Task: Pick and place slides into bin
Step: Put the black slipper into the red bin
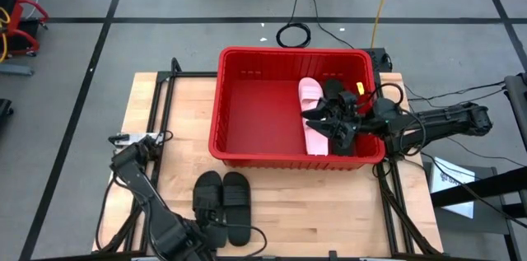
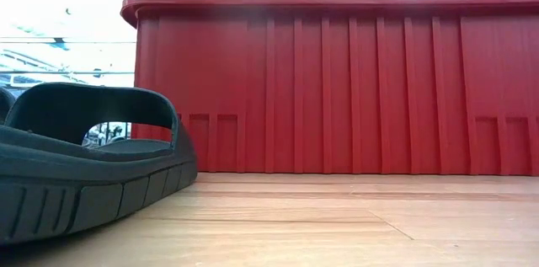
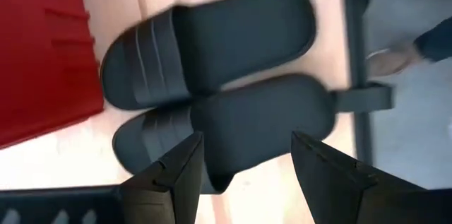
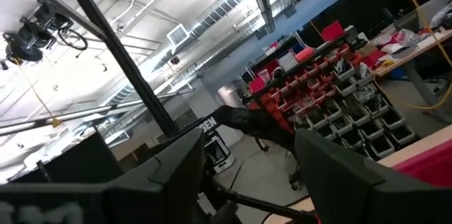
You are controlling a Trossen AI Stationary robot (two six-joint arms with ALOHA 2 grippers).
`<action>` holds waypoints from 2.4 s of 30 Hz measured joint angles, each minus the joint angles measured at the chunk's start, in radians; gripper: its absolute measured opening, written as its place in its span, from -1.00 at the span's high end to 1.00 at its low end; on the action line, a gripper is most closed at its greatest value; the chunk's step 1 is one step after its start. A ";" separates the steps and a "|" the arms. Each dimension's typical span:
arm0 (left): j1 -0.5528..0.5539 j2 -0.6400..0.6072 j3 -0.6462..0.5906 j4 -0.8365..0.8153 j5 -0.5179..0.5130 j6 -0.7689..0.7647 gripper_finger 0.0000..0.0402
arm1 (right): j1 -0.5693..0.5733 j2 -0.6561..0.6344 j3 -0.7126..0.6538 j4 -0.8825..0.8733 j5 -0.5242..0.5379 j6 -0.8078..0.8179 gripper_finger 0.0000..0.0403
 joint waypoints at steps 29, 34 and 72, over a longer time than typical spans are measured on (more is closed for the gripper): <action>0.009 -0.005 -0.590 0.286 -0.141 -0.127 -0.02 | 0.050 0.000 0.000 -0.051 0.059 0.006 -0.05; 0.039 -0.005 -0.661 0.283 -0.162 -0.163 -0.02 | 0.050 0.000 0.000 -0.052 0.082 0.006 -0.05; 0.019 -0.372 -0.682 0.262 -0.178 -0.340 0.99 | 0.050 0.000 0.000 -0.103 0.083 -0.004 -0.05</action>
